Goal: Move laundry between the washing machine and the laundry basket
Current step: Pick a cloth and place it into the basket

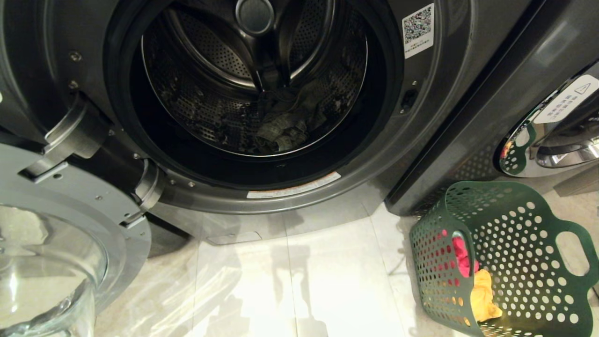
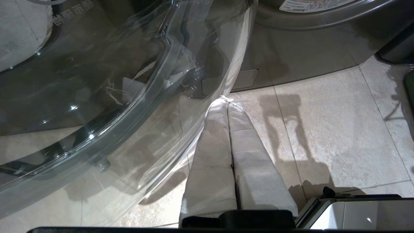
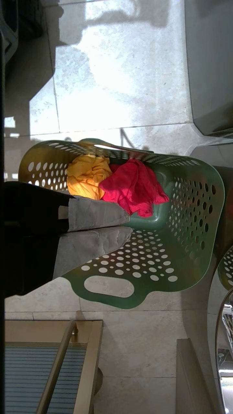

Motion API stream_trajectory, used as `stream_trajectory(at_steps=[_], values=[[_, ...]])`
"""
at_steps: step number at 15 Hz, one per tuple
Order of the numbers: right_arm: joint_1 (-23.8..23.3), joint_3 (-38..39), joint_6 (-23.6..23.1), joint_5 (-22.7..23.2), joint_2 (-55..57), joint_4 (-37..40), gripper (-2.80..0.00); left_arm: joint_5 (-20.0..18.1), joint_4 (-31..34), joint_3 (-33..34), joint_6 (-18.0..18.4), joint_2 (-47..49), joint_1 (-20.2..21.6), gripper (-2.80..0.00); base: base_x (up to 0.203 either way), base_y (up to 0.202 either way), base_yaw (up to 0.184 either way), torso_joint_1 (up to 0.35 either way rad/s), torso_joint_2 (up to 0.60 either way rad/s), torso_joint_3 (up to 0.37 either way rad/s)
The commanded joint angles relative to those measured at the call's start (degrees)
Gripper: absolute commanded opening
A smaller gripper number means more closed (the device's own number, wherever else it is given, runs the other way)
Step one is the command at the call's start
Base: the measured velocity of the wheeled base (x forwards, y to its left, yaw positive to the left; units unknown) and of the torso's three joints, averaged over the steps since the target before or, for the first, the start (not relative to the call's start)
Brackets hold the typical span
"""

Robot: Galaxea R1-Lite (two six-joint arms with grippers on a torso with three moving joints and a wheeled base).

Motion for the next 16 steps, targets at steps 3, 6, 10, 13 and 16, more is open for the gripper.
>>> stream_trajectory(at_steps=[3, 6, 10, 13, 16], values=[[0.9, 1.9, -0.4, 1.7, 0.6, -5.8, -2.8, -0.1, 0.1, 0.3, 0.0, 0.0, 0.0, -2.8, 0.0, 0.0, 0.0, 0.0, 0.0, 0.0], [2.3, 4.4, -0.5, 2.0, 0.7, -10.0, -2.8, -0.1, 0.2, 0.4, 0.0, 0.0, 0.0, -2.8, 0.0, 0.0, 0.0, 0.0, 0.0, 0.0], [2.4, 4.8, -0.6, 2.0, 0.6, -10.1, -2.8, -0.1, 0.1, 0.4, -0.1, 0.0, 0.0, -2.8, -0.001, -0.008, 0.176, 0.002, 0.0, 0.002], [2.4, 4.8, -0.7, 2.0, 0.5, -10.1, -2.8, -0.1, 0.1, 0.4, -0.1, 0.0, 0.0, -2.8, 0.001, -0.009, 0.193, 0.003, 0.0, 0.001], [2.8, 5.7, -0.6, 2.0, 0.4, -10.1, -2.8, 0.0, 0.1, 0.4, -0.1, 0.0, 0.0, -2.8, 0.002, -0.003, 0.066, 0.003, 0.0, 0.002]])
